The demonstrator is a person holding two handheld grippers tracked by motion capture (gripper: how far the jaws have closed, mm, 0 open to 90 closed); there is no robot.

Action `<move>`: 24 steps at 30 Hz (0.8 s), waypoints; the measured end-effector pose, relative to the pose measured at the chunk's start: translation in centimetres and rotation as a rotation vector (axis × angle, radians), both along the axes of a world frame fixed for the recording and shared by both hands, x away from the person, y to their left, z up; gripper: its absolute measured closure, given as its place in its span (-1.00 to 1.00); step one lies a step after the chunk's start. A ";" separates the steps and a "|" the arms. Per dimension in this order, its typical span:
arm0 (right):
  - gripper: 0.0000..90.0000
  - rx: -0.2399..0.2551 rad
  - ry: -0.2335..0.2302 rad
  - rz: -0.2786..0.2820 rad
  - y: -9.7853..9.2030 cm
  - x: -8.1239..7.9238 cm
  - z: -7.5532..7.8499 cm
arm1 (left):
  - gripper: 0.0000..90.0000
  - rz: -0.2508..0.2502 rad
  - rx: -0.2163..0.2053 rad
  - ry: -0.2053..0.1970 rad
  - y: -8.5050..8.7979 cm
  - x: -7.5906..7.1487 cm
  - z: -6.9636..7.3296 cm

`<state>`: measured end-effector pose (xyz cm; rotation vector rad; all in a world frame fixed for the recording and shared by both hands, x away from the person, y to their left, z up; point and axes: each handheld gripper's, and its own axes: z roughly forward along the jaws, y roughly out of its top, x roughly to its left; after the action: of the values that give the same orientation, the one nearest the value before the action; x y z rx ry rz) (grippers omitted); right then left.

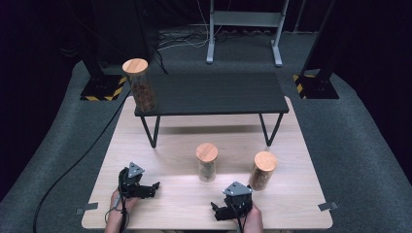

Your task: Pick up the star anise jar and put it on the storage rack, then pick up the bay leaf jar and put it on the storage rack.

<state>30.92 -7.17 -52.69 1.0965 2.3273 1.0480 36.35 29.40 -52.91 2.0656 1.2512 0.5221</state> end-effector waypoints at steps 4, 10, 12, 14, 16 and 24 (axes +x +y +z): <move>-1.00 -0.002 -0.001 0.002 0.0 0.0 0.0 | -1.00 0.014 0.002 -0.001 0.0 -0.1 0.0; -1.00 0.000 -0.004 0.008 0.0 -0.1 0.0 | -1.00 0.016 0.004 -0.004 0.0 -0.1 0.0; -1.00 0.004 -0.008 0.005 0.0 -0.1 0.0 | -1.00 0.017 0.005 -0.006 0.0 -0.1 0.0; -1.00 0.007 -0.011 0.002 -0.1 -0.1 0.0 | -1.00 0.017 0.009 -0.009 0.0 -0.2 0.0; -1.00 0.008 -0.012 0.002 -0.1 -0.1 0.0 | -1.00 0.017 0.010 -0.010 -0.1 -0.2 0.0; -1.00 -0.002 -0.019 -0.011 0.0 -0.2 0.0 | -1.00 0.019 0.013 -0.012 -0.1 -0.2 0.0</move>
<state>30.76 -7.20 -52.65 1.0926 2.3051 1.0474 36.16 29.34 -52.88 2.0603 1.2644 0.5521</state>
